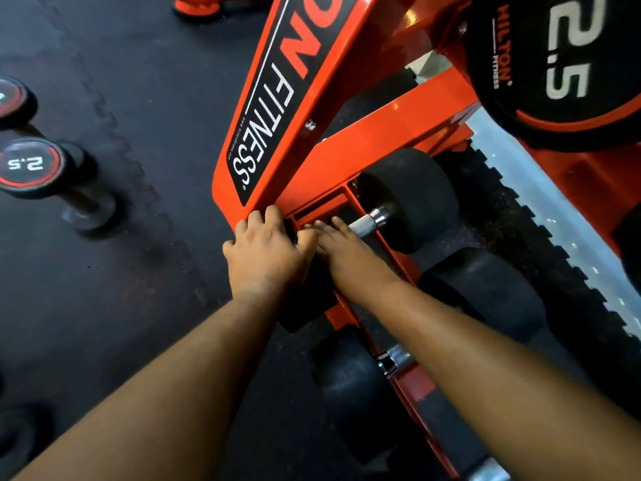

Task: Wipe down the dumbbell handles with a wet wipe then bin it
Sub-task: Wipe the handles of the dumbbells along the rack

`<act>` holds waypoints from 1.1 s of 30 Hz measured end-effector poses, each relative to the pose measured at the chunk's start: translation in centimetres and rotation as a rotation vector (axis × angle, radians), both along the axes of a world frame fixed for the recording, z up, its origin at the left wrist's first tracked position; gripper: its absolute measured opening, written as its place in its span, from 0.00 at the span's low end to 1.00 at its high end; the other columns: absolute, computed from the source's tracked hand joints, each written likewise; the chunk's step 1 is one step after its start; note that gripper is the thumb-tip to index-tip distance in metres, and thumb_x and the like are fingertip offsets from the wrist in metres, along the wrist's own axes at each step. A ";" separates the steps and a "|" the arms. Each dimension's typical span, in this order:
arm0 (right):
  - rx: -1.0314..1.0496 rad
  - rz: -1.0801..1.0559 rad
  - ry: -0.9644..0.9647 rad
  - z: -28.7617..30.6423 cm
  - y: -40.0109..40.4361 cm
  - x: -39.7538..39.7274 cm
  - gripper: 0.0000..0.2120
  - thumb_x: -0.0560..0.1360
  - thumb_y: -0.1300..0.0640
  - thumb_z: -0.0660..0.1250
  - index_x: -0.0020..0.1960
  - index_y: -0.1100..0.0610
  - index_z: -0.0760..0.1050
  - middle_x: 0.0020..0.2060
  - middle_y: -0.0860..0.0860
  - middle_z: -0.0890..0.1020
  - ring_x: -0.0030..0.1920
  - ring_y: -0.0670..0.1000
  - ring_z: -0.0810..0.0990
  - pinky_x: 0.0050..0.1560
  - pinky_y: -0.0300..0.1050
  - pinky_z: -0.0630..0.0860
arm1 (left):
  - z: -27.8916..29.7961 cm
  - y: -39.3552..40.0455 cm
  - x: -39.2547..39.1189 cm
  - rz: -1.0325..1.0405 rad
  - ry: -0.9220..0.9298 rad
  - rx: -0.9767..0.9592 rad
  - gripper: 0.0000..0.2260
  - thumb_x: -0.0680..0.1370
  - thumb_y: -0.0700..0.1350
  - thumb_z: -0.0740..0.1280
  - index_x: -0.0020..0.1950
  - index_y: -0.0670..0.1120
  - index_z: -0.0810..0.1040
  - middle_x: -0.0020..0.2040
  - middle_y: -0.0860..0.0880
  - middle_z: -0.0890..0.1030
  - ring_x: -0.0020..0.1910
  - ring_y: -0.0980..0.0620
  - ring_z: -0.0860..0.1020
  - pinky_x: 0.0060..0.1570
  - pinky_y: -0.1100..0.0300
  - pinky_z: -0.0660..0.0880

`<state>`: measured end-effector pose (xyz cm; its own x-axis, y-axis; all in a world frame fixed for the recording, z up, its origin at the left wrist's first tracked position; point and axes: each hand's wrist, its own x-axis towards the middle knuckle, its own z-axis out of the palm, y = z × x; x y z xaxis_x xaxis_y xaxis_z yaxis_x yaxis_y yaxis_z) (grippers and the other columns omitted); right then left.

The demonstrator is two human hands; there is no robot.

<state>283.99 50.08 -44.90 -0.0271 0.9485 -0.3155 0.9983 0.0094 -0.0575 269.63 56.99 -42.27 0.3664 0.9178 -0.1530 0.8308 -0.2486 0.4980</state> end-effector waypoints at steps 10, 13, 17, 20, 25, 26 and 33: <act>0.152 -0.423 0.325 4.8 -14.1 -2.0 0.16 0.79 0.56 0.67 0.66 0.57 0.76 0.66 0.56 0.78 0.64 0.58 0.78 0.63 0.53 0.75 | 1.2 -7.4 -3.7 -0.079 -0.048 0.053 0.24 0.80 0.59 0.61 0.73 0.48 0.73 0.74 0.41 0.70 0.74 0.39 0.65 0.75 0.38 0.57; 0.079 -0.356 0.263 5.7 -17.8 -2.1 0.14 0.77 0.58 0.71 0.61 0.58 0.74 0.57 0.56 0.77 0.50 0.59 0.80 0.48 0.53 0.78 | 2.2 -16.4 -5.2 -0.226 -0.079 -0.064 0.23 0.80 0.57 0.60 0.72 0.49 0.73 0.77 0.43 0.68 0.76 0.41 0.65 0.76 0.41 0.59; -0.045 -0.129 0.040 4.1 -19.7 -1.2 0.21 0.73 0.61 0.67 0.65 0.55 0.73 0.61 0.54 0.76 0.62 0.59 0.78 0.67 0.59 0.71 | 1.6 -21.5 -2.9 -0.014 -0.060 -0.403 0.28 0.82 0.56 0.53 0.83 0.52 0.58 0.84 0.50 0.57 0.83 0.49 0.50 0.79 0.41 0.52; -0.106 0.095 -0.107 2.9 -21.4 -0.5 0.32 0.73 0.60 0.59 0.77 0.59 0.64 0.75 0.55 0.68 0.77 0.56 0.62 0.75 0.68 0.57 | 0.3 -21.9 -1.4 0.084 -0.044 -0.256 0.34 0.76 0.58 0.49 0.81 0.49 0.65 0.80 0.46 0.66 0.81 0.45 0.59 0.78 0.42 0.58; -0.099 0.085 -0.221 1.9 -19.6 -1.3 0.20 0.78 0.59 0.53 0.66 0.57 0.74 0.58 0.55 0.79 0.63 0.57 0.77 0.76 0.67 0.56 | -1.0 -22.5 -1.1 0.087 -0.016 -0.086 0.31 0.76 0.56 0.53 0.76 0.44 0.73 0.73 0.41 0.75 0.75 0.39 0.70 0.74 0.41 0.65; -0.151 0.072 -0.208 1.9 -18.1 -1.6 0.16 0.79 0.58 0.55 0.62 0.55 0.75 0.55 0.54 0.80 0.59 0.56 0.78 0.77 0.65 0.53 | -1.1 -22.5 -1.2 0.087 -0.005 -0.068 0.32 0.77 0.57 0.53 0.76 0.44 0.73 0.73 0.41 0.75 0.75 0.39 0.70 0.74 0.41 0.65; -0.046 0.038 -0.228 0.2 -19.7 -1.3 0.16 0.79 0.56 0.55 0.66 0.55 0.70 0.58 0.55 0.78 0.64 0.58 0.75 0.76 0.69 0.51 | -1.7 -22.5 -1.4 0.084 -0.035 -0.018 0.31 0.77 0.57 0.52 0.76 0.44 0.73 0.73 0.41 0.75 0.74 0.40 0.70 0.74 0.41 0.65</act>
<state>282.70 30.40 -44.66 0.0141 0.9328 -0.3600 0.9844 0.0501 0.1684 268.24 34.53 -43.96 0.2932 0.9429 -0.1582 0.8304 -0.1692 0.5308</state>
